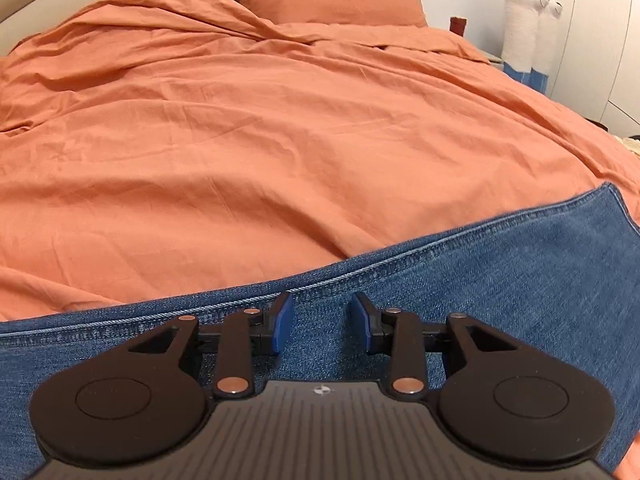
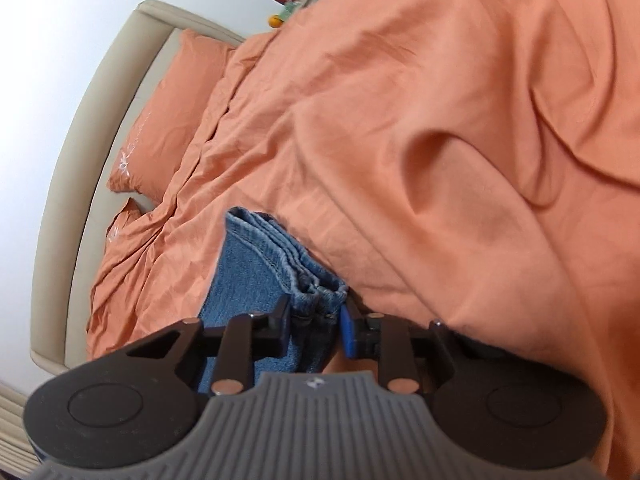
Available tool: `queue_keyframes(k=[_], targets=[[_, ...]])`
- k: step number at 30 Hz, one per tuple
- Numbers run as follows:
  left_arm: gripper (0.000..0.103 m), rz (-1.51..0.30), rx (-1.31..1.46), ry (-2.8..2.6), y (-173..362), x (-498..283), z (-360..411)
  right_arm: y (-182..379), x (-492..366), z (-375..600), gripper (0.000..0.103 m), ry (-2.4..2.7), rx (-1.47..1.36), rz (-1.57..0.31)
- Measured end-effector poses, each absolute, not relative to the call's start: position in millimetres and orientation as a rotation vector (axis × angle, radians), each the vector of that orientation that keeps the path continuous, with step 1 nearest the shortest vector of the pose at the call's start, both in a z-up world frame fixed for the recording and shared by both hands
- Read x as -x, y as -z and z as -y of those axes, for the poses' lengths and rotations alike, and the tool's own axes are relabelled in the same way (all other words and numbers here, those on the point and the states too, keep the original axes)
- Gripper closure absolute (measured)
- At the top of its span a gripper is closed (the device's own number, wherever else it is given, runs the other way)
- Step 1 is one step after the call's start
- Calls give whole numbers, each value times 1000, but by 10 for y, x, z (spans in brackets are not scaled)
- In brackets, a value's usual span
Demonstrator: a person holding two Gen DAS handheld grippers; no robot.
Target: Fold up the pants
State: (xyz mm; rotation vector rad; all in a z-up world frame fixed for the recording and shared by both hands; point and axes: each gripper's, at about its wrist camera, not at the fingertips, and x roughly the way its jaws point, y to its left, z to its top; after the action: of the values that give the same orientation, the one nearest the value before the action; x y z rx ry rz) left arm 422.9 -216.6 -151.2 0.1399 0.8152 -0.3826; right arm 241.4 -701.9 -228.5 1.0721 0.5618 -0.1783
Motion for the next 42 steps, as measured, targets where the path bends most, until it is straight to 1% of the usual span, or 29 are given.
queue_keyframes(k=[1,3,10,17,20,24,28,31,33,37,40,41,42], targets=[[62,-809,-134,384,1478,-4200,2143,2228,-2420,7007,86,178,-1056,-558],[62,-800,-118,391,1388,-4124,2057,2068,-2441,6960,91,174,-1010,-551],[62,-734,-5,381,926,-3744,1383,1180,-2508,6558,93,122,-763,-490],[62,-667,80,314,569,-3270,705,293,-2583,5721,93,14,-549,-409],[62,-674,110,298,537,-3097,512,36,-2665,5264,93,-37,-497,-396],[62,-685,165,298,551,-2987,299,-85,-2820,4656,93,-87,-467,-401],[62,-694,277,279,588,-2962,32,35,-2961,4021,93,-156,-461,-438],[63,-707,336,271,635,-2975,-152,311,-3027,3533,93,-196,-445,-502],[66,-725,354,255,691,-3010,-230,609,-3056,3192,93,-226,-422,-569],[66,-785,359,259,855,-3063,-277,1337,-3022,2571,93,-277,-343,-732],[67,-849,392,280,1010,-3105,-266,1777,-2968,2300,92,-245,-242,-841],[67,-866,408,290,1048,-3121,-259,1856,-2937,2279,91,-244,-234,-847],[67,-880,423,304,1077,-3138,-245,1883,-2910,2299,86,-249,-244,-849]])
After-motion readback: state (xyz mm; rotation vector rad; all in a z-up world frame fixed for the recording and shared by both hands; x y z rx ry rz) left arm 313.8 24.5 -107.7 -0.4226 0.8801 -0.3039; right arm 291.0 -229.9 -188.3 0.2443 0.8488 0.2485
